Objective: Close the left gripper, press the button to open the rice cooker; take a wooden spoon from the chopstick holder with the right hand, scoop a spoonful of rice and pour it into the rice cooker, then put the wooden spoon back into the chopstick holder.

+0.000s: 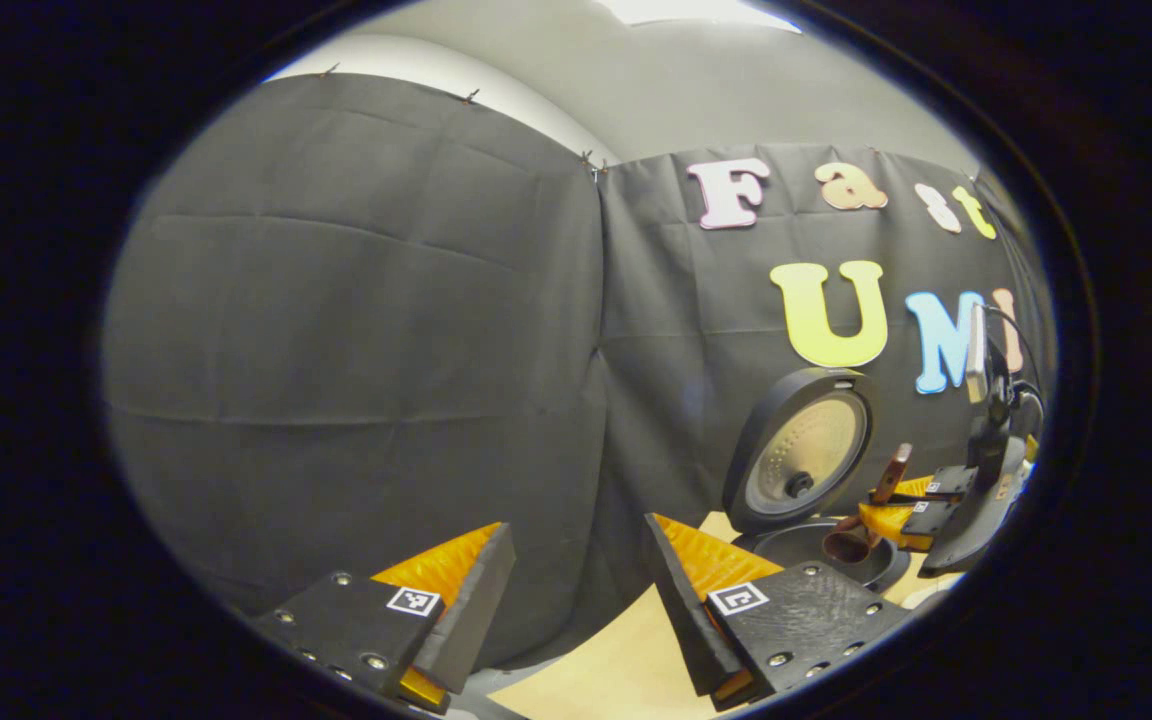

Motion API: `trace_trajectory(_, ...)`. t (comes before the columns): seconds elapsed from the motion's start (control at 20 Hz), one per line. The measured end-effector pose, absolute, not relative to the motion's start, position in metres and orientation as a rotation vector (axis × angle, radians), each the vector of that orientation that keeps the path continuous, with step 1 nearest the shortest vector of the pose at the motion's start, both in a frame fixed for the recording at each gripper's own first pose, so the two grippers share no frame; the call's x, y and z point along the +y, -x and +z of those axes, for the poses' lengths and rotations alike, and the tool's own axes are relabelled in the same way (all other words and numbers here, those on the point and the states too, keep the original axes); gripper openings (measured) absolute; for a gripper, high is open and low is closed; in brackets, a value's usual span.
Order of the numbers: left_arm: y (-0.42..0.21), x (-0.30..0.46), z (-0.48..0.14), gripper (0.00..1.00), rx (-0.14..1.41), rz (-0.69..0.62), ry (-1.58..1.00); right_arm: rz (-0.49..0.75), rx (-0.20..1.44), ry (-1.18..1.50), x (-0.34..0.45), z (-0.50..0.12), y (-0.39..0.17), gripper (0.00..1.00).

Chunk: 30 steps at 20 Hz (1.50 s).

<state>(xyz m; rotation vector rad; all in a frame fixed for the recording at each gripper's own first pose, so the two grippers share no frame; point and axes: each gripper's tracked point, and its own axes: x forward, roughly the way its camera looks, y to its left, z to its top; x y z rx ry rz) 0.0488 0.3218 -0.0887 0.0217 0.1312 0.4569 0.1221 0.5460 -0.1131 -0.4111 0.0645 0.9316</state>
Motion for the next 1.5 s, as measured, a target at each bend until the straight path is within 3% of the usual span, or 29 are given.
trace_trajectory(0.35,-0.070,0.304,-0.078,0.81,0.104,0.408,-0.024,0.903,0.278,0.060,0.525,-0.097,-0.128,0.09)
trace_trajectory(0.6,-0.092,0.286,-0.069,0.81,0.079,0.356,-0.029,0.877,0.345,-0.121,0.500,-0.077,-0.132,0.08)
trace_trajectory(1.1,-0.129,0.236,-0.058,0.81,0.035,0.237,-0.007,0.754,0.360,-0.282,0.429,-0.049,-0.145,0.08)
trace_trajectory(1.15,-0.132,0.231,-0.057,0.81,0.032,0.226,-0.006,0.739,0.362,-0.290,0.421,-0.049,-0.145,0.05)
trace_trajectory(1.2,-0.136,0.226,-0.057,0.81,0.031,0.215,-0.005,0.722,0.366,-0.299,0.413,-0.049,-0.146,0.08)
trace_trajectory(1.5,-0.149,0.196,-0.048,0.81,0.017,0.154,0.000,0.606,0.372,-0.327,0.351,-0.057,-0.153,0.08)
